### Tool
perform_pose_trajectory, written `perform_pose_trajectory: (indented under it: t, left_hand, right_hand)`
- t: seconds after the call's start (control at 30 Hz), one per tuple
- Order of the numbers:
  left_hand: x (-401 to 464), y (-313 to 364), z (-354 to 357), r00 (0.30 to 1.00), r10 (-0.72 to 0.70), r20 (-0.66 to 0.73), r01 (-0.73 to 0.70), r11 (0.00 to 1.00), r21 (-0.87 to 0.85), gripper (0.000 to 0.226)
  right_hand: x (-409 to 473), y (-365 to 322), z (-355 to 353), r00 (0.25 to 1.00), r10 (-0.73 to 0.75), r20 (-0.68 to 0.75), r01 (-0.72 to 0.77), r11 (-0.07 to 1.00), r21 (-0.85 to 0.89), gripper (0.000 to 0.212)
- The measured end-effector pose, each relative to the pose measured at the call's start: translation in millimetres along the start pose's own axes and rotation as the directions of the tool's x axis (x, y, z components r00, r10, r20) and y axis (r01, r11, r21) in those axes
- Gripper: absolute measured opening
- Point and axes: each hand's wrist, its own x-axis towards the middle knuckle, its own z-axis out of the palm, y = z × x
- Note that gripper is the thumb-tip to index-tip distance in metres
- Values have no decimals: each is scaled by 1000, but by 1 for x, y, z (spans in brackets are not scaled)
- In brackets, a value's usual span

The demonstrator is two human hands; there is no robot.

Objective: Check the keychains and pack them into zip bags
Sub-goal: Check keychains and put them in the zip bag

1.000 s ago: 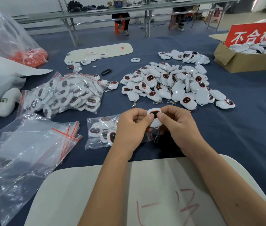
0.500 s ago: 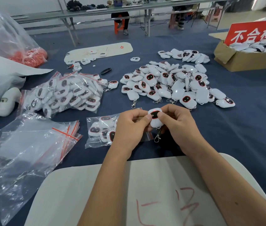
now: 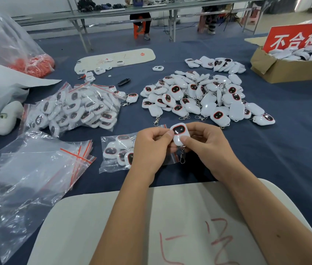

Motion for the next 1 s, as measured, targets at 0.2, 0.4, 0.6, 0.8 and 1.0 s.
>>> perform_pose_trajectory:
  t: [0.2, 0.4, 0.6, 0.8, 1.0]
  left_hand:
    - [0, -1, 2, 1000, 9, -22, -9, 1000, 15, 15]
    - [2, -1, 8, 994, 43, -102, -37, 998, 60, 27]
    - [1, 0, 8, 992, 62, -109, -53, 996, 75, 26]
    - [0, 1, 12, 986, 53, -157, -49, 998, 30, 29]
    - [0, 7, 3, 887, 180, -426, -193, 981, 13, 31]
  right_hand:
    - [0, 1, 0, 999, 18, -38, -19, 1000, -19, 27]
    - [2, 2, 2, 993, 52, -110, -59, 996, -61, 23]
    - [2, 3, 2, 993, 44, -112, -52, 996, -68, 24]
    - [7, 5, 3, 966, 111, -234, -112, 994, 13, 18]
    - [45, -13, 34, 942, 230, -246, -223, 973, 54, 7]
